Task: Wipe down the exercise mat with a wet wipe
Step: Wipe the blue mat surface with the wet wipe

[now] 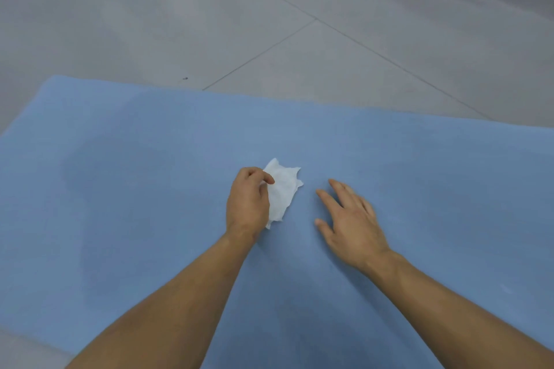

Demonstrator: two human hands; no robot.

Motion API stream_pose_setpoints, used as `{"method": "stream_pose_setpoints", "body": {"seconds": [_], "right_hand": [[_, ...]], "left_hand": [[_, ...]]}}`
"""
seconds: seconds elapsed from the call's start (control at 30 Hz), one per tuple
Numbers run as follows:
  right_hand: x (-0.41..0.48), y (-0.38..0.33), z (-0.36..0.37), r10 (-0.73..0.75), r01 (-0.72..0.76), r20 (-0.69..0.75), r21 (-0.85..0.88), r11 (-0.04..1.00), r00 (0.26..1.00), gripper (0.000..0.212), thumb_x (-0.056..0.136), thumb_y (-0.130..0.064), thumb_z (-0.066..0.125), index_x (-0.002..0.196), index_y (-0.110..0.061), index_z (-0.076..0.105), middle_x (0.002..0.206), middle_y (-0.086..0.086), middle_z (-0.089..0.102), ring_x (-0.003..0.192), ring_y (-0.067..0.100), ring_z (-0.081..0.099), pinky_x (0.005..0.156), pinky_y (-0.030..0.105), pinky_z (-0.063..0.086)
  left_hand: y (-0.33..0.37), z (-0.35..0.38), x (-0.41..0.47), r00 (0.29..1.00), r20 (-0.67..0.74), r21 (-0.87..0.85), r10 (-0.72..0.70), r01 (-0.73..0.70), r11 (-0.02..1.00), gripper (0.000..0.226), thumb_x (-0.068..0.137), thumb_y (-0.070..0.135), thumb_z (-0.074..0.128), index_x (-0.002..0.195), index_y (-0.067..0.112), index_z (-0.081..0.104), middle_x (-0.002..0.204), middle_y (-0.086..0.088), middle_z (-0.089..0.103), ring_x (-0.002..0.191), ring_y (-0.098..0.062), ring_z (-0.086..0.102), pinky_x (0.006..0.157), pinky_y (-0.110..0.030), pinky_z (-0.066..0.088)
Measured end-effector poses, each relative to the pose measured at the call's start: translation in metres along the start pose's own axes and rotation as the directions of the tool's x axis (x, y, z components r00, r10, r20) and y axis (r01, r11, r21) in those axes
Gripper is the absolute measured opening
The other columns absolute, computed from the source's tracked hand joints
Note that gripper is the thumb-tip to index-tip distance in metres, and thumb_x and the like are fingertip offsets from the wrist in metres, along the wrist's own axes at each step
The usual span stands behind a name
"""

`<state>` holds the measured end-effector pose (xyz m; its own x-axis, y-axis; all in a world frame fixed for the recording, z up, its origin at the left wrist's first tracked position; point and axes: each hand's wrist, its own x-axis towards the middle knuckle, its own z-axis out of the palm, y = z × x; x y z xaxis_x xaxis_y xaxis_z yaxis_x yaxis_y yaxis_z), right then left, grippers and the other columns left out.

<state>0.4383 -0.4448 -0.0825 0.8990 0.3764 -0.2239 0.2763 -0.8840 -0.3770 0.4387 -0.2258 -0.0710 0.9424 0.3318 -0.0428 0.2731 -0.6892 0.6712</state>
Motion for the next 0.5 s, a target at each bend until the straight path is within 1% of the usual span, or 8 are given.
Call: {"method": "stream_pose_setpoints", "body": {"seconds": [0.03, 0.07, 0.1, 0.17, 0.23, 0.3, 0.4, 0.5], "right_hand": [[0.006, -0.003, 0.001, -0.007, 0.007, -0.003, -0.019, 1.000, 1.000, 0.064, 0.104, -0.047, 0.043, 0.162, -0.029, 0.023, 0.172, -0.001, 0.000, 0.158, 0.016, -0.002, 0.125, 0.035, 0.001], [0.012, -0.006, 0.001, -0.013, 0.013, -0.004, -0.038, 0.999, 1.000, 0.064, 0.105, -0.047, 0.041, 0.163, -0.029, 0.022, 0.173, 0.000, -0.001, 0.158, 0.017, -0.003, 0.125, 0.035, 0.000], [0.018, -0.009, 0.002, -0.018, 0.017, -0.002, -0.059, 0.998, 1.000, 0.064, 0.105, -0.048, 0.040, 0.163, -0.029, 0.020, 0.173, 0.000, -0.003, 0.158, 0.017, -0.004, 0.126, 0.035, 0.000], [0.030, -0.013, 0.002, -0.023, 0.022, -0.007, -0.091, 0.996, 1.000, 0.064, 0.105, -0.049, 0.038, 0.163, -0.030, 0.016, 0.172, 0.000, -0.005, 0.158, 0.017, -0.006, 0.126, 0.036, 0.000], [0.040, -0.016, 0.003, -0.022, 0.019, -0.026, -0.106, 0.994, 0.999, 0.064, 0.106, -0.049, 0.034, 0.164, -0.031, 0.013, 0.173, 0.001, -0.006, 0.158, 0.017, -0.006, 0.126, 0.036, 0.000], [0.050, -0.016, 0.004, -0.023, 0.017, -0.045, -0.130, 0.991, 0.999, 0.064, 0.107, -0.049, 0.030, 0.164, -0.031, 0.010, 0.173, 0.000, -0.007, 0.158, 0.017, -0.006, 0.126, 0.037, 0.000], [0.062, -0.012, 0.005, -0.012, 0.002, -0.074, -0.140, 0.990, 0.997, 0.064, 0.106, -0.052, 0.024, 0.164, -0.031, 0.010, 0.173, 0.000, -0.003, 0.159, 0.017, -0.003, 0.126, 0.038, 0.002], [0.065, -0.007, 0.012, -0.012, -0.001, -0.072, -0.172, 0.985, 0.997, 0.063, 0.105, -0.054, 0.014, 0.164, -0.031, 0.009, 0.173, 0.000, -0.002, 0.159, 0.017, -0.004, 0.127, 0.038, 0.004]], "left_hand": [[-0.004, 0.000, 0.002, 0.999, 0.021, 0.066, 0.030, -0.031, 0.997, 0.025, 0.098, 0.006, 0.054, 0.107, 0.021, 0.071, 0.134, 0.008, 0.053, 0.124, -0.011, 0.051, 0.094, -0.017, 0.041], [-0.008, 0.001, 0.002, 0.997, 0.046, 0.149, 0.057, -0.063, 0.987, 0.024, 0.099, 0.011, 0.057, 0.115, 0.020, 0.072, 0.146, 0.002, 0.049, 0.137, -0.018, 0.045, 0.107, -0.028, 0.038], [-0.012, 0.002, 0.002, 0.994, 0.067, 0.230, 0.088, -0.101, 0.968, 0.026, 0.100, 0.016, 0.058, 0.122, 0.020, 0.071, 0.156, -0.004, 0.042, 0.146, -0.023, 0.036, 0.116, -0.038, 0.032], [-0.016, 0.007, -0.001, 0.978, 0.107, 0.337, 0.179, -0.205, 0.919, 0.035, 0.102, 0.026, 0.056, 0.136, 0.023, 0.064, 0.167, -0.009, 0.026, 0.155, -0.027, 0.019, 0.124, -0.048, 0.018], [-0.016, 0.015, -0.007, 0.949, 0.173, 0.389, 0.263, -0.311, 0.867, 0.046, 0.105, 0.036, 0.047, 0.150, 0.029, 0.049, 0.171, -0.008, 0.013, 0.159, -0.024, 0.006, 0.127, -0.048, 0.007], [-0.017, 0.025, -0.013, 0.928, 0.250, 0.412, 0.274, -0.359, 0.838, 0.055, 0.106, 0.049, 0.034, 0.159, 0.037, 0.032, 0.172, -0.008, 0.000, 0.159, -0.022, -0.003, 0.128, -0.045, 0.002], [-0.025, 0.034, -0.018, 0.900, 0.357, 0.395, 0.250, -0.388, 0.832, 0.062, 0.102, 0.064, 0.021, 0.161, 0.045, 0.014, 0.171, -0.008, -0.013, 0.157, -0.019, -0.018, 0.128, -0.038, -0.007], [-0.035, 0.029, -0.017, 0.848, 0.405, 0.376, 0.341, -0.495, 0.783, 0.061, 0.102, 0.066, 0.022, 0.160, 0.052, 0.007, 0.170, -0.013, -0.018, 0.154, -0.020, -0.027, 0.124, -0.033, -0.019]]}}
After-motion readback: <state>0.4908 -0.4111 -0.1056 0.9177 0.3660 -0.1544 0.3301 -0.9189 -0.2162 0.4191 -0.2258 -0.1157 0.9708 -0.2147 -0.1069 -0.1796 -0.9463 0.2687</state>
